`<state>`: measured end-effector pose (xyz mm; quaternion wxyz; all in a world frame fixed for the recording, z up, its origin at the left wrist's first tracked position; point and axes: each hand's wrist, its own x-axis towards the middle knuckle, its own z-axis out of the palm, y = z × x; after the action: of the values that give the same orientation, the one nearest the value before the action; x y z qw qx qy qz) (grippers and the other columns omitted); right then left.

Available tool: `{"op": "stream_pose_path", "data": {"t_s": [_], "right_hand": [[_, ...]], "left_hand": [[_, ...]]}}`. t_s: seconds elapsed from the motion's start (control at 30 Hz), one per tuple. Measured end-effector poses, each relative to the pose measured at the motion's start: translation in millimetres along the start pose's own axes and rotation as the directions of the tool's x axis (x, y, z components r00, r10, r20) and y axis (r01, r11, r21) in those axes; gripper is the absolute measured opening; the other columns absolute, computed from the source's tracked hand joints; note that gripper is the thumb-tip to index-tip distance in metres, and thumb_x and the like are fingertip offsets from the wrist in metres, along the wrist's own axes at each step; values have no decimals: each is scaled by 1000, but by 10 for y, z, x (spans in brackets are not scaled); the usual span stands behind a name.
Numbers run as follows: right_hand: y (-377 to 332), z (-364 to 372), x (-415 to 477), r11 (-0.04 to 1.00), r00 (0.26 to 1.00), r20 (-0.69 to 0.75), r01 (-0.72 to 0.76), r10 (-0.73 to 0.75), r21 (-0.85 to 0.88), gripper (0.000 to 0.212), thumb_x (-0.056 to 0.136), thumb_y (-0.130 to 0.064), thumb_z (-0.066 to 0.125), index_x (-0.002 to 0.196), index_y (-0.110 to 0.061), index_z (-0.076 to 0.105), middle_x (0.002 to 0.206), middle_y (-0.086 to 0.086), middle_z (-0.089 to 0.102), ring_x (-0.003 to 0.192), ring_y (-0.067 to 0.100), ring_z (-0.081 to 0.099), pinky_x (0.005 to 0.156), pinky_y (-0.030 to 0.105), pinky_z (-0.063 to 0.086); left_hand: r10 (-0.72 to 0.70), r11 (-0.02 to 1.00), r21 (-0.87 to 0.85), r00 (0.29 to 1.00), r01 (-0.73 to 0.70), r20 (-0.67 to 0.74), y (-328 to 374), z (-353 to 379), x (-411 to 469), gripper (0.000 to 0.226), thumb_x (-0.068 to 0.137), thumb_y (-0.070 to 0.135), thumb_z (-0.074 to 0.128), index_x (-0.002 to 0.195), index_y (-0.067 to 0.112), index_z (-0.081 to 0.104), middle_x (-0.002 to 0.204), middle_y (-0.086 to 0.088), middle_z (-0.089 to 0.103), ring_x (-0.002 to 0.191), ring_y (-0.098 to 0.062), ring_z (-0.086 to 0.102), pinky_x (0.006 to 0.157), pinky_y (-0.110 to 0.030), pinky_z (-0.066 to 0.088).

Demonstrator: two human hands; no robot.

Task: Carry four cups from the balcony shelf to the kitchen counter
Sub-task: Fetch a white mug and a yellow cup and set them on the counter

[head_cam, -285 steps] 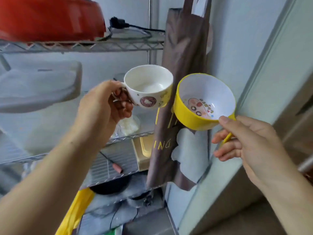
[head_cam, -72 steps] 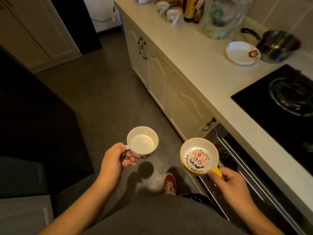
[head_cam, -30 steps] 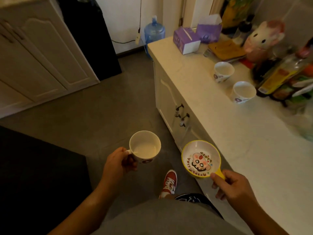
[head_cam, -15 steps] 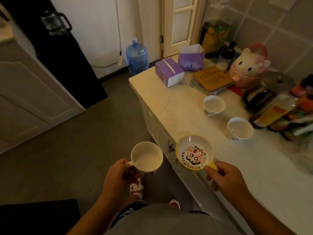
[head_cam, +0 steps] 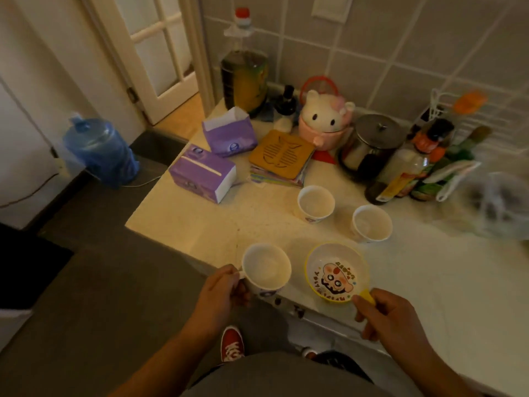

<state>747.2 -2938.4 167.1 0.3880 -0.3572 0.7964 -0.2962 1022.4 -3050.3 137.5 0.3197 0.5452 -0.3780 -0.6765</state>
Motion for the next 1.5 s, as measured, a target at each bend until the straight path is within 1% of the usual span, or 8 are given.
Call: {"op": "stream_pose_path", "data": {"t_s": [0.13,0.27,0.43,0.73,0.93,1.17,1.37,1.5], "right_hand": [[-42,135,-164,992,982,-151,-110,117,57,32,87,-26,68,61,-8,65,55,3,70,41,21,65,46,30,52],[-61,184,-321,978,953,-230,-171,195,123,26,88,-26,68,66,-12,68,60,0,72,42,16,65,42,18,49],[-92,214,-419,969,927,-293,-200,234,142,21,88,-27,67,72,-13,68,62,-1,73,45,16,66,47,23,51],[-67,168,-458,973,920,-323,-190,222,128,18,88,-28,67,74,-17,68,66,4,73,49,20,69,50,27,56],[9,76,-459,979,925,-325,-166,196,119,16,87,-29,67,75,-19,69,67,3,73,50,20,70,50,26,57],[151,0,-442,983,933,-316,-145,174,114,19,87,-30,68,71,-20,69,69,-3,74,48,19,69,48,24,55],[237,-40,-429,985,941,-296,-138,163,104,17,87,-31,68,73,-21,70,70,-5,75,49,18,70,48,23,55],[289,-59,-415,987,943,-296,-126,150,99,18,87,-32,67,74,-21,69,70,-6,75,50,19,70,49,24,56]], "left_hand": [[-47,995,95,991,35,128,110,1,383,37,96,6,42,62,11,56,55,-4,59,57,-21,58,58,-37,49],[-73,985,168,967,32,243,103,119,616,37,96,6,41,63,10,58,53,-5,60,53,-19,60,49,-28,52],[-126,981,181,947,74,297,57,255,861,35,97,4,40,65,4,56,51,-7,59,51,-20,59,48,-31,55],[-114,949,315,941,9,318,73,420,972,32,96,8,44,67,5,57,58,-8,63,53,-17,60,49,-30,47],[-144,931,365,928,10,343,87,442,929,22,93,14,57,80,4,71,78,-13,72,73,-21,68,63,-31,53],[-71,920,390,961,-41,269,25,450,972,16,92,18,62,98,6,71,92,-16,71,85,-29,69,72,-33,56],[16,881,455,970,-129,244,-34,460,1000,20,94,23,59,103,10,70,95,-8,72,86,-20,70,77,-31,58],[73,825,527,962,-207,263,-72,447,1007,18,96,25,56,101,15,71,94,-2,71,85,-16,69,83,-38,58]]}}
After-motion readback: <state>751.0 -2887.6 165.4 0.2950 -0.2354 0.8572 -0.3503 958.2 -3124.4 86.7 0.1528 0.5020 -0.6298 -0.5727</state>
